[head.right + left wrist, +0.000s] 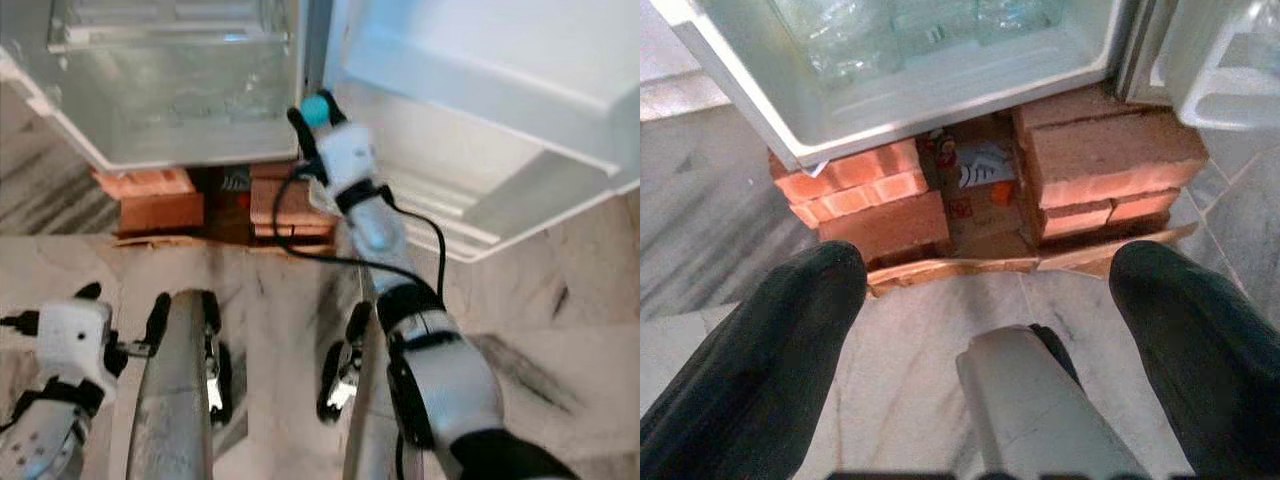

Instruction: Restocking fridge

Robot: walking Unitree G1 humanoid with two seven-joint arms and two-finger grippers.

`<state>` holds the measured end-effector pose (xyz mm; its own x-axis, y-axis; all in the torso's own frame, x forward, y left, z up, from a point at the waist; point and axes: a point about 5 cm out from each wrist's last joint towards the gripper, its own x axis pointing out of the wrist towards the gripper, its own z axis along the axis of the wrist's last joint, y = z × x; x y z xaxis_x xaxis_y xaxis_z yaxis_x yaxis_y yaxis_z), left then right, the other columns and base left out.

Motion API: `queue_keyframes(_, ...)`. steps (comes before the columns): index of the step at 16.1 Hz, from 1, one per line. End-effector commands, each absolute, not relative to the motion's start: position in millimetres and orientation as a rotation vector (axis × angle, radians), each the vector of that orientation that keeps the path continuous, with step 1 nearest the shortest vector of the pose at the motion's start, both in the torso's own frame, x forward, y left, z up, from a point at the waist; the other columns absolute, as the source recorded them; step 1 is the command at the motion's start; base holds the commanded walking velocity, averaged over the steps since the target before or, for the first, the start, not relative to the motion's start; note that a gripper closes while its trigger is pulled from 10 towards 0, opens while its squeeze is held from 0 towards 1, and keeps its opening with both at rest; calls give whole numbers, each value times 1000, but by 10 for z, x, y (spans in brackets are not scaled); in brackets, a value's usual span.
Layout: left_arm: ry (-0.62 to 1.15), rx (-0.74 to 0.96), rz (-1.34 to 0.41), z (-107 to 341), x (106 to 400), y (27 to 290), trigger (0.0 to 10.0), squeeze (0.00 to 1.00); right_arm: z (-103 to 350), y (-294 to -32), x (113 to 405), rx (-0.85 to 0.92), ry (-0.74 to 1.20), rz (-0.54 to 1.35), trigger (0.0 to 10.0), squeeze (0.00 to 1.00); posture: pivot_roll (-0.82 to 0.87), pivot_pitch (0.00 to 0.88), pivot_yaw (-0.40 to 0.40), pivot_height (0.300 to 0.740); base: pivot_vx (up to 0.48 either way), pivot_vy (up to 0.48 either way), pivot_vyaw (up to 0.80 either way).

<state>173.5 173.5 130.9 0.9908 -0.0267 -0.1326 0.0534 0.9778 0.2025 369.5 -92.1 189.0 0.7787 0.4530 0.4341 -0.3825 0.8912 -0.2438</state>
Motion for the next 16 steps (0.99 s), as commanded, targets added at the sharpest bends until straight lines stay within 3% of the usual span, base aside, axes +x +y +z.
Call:
queue_keyframes(1, 159, 206, -30, 1245, 1712, 1739, 10000, 0, 1714, -1006, 3644, -119, -442, 485, 10000, 0, 320, 405, -77, 563, 0, 0, 0)
queue_keyframes(5, 135, 195, -35, 1227, 1803, 1702, 10000, 0, 1485, -1053, 3467, -96, -352, 707, 10000, 0, 293, 376, -87, 563, 0, 0, 0)
queue_keyframes(8, 111, 192, -30, 1219, 1885, 1691, 10000, 0, 1865, -1201, 3458, -254, -592, 533, 10000, 0, 275, 350, -89, 563, 0, 0, 0)
queue_keyframes(13, 91, 198, -27, 1232, 1920, 1706, 10000, 0, 2188, -1032, 3486, -274, -750, 428, 10000, 0, 288, 346, -86, 563, 0, 0, 0)
queue_keyframes(16, 69, 198, -38, 1261, 1935, 1665, 10000, 0, 2049, -804, 3451, -355, -765, 424, 10000, 0, 306, 370, -77, 563, 0, 0, 0)
